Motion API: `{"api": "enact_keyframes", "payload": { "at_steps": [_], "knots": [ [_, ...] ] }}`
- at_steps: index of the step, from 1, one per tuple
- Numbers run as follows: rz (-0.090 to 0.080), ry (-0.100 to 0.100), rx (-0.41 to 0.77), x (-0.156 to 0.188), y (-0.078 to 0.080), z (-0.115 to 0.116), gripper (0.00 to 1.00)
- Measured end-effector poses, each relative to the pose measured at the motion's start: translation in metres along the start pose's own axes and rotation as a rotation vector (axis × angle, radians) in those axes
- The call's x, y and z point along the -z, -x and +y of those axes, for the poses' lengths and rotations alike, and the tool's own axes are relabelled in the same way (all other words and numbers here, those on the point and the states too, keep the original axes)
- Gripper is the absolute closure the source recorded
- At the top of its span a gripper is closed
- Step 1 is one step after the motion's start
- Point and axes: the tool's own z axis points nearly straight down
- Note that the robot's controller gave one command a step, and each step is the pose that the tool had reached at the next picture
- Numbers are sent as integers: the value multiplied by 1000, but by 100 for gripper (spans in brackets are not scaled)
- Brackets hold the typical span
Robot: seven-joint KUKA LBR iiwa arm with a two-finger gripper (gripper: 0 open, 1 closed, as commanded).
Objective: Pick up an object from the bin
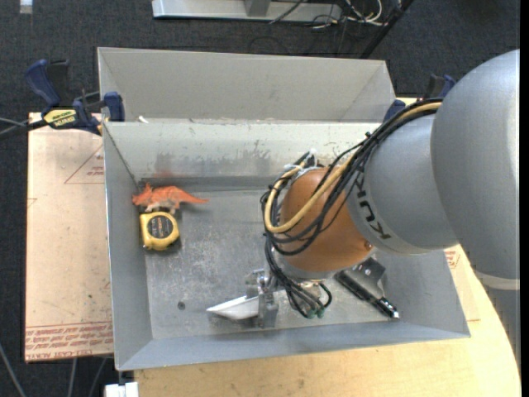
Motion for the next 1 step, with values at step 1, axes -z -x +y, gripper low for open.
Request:
{"api": "enact_keyframes", "payload": {
  "at_steps": [1],
  "knots": [
    [0, 0, -1, 13, 0, 0, 100]
  ]
}}
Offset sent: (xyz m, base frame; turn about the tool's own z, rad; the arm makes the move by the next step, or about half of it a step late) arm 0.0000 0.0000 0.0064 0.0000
